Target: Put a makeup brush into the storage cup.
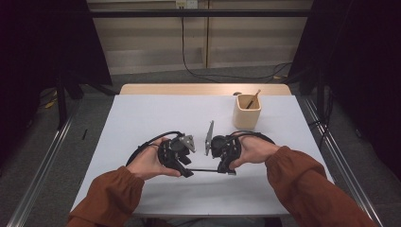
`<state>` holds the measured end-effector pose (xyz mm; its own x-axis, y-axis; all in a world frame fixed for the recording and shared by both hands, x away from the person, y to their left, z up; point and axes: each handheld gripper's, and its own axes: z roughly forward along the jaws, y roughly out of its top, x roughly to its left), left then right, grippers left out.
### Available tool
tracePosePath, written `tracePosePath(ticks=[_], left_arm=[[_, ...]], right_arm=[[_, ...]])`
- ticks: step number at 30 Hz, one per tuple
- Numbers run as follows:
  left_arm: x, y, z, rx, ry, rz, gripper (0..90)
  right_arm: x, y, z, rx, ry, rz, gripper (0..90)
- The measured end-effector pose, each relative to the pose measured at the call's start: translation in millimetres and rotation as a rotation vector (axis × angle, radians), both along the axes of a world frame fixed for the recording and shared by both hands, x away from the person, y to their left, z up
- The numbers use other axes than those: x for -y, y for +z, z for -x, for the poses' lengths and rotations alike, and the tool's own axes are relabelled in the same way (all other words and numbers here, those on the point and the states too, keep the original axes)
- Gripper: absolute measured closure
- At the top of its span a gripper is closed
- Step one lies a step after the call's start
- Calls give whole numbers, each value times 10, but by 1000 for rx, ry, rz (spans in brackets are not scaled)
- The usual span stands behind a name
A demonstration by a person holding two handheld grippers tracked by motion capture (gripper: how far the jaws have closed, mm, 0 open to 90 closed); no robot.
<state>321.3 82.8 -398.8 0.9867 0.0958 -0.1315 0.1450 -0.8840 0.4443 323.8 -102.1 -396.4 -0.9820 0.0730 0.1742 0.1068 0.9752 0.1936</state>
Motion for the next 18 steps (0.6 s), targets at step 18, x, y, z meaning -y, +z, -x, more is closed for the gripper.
tracePosePath(ticks=[18], left_arm=[[85, -79, -4, -27, -20, -21, 823]], right_arm=[[9, 5, 4, 17, 3, -9, 860]])
